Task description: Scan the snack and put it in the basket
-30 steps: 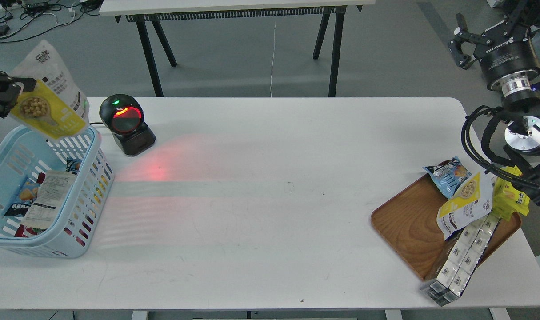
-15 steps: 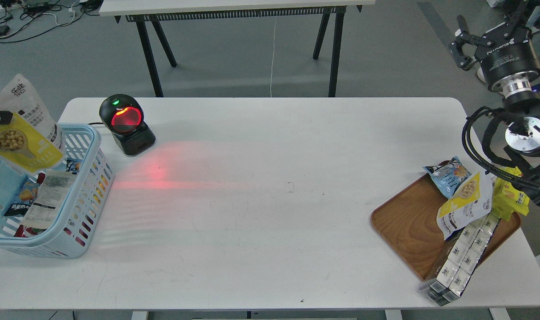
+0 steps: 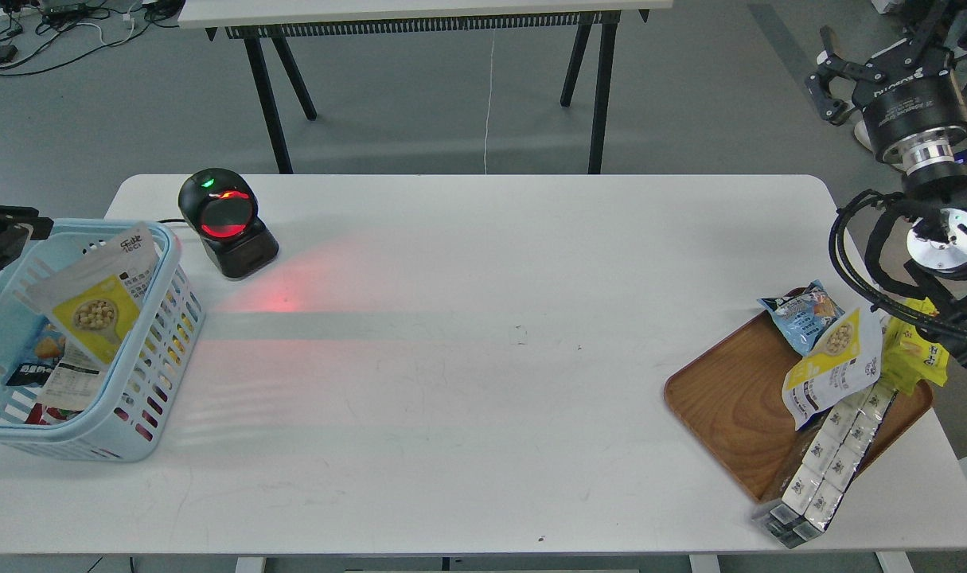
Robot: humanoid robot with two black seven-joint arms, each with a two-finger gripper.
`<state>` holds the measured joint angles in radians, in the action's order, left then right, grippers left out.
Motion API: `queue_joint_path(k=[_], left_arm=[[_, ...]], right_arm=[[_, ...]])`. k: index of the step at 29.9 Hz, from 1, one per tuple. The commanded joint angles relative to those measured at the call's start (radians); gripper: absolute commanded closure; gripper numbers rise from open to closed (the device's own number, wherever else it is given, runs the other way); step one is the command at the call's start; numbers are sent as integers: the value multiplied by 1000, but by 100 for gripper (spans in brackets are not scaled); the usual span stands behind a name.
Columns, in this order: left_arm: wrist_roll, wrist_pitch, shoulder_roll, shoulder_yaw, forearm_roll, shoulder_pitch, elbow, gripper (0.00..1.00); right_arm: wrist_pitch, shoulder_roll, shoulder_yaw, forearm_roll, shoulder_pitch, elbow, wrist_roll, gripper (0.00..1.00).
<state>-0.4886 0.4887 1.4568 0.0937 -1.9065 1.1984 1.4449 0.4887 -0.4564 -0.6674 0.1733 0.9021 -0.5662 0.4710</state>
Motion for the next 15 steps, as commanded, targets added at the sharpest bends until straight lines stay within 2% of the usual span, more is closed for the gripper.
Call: queue_joint_path(k=[1, 3, 4, 11, 15], left_arm=[[0, 0, -19, 18, 117, 9, -1, 22], [0, 0, -42, 53, 293, 10, -47, 5], [0, 0, -58, 72, 382, 10, -82, 2], [0, 0, -217, 132, 901, 16, -306, 0], [0, 0, -400, 193, 1150, 15, -454, 0]], right_arm=[[0, -1, -1, 0, 0, 0, -2, 1], [0, -4, 0, 0, 0, 0, -2, 1], [0, -4, -1, 0, 0, 2, -2, 1], [0, -13, -6, 0, 6, 0, 6, 1], [0, -19, -15, 0, 6, 2, 0, 1]])
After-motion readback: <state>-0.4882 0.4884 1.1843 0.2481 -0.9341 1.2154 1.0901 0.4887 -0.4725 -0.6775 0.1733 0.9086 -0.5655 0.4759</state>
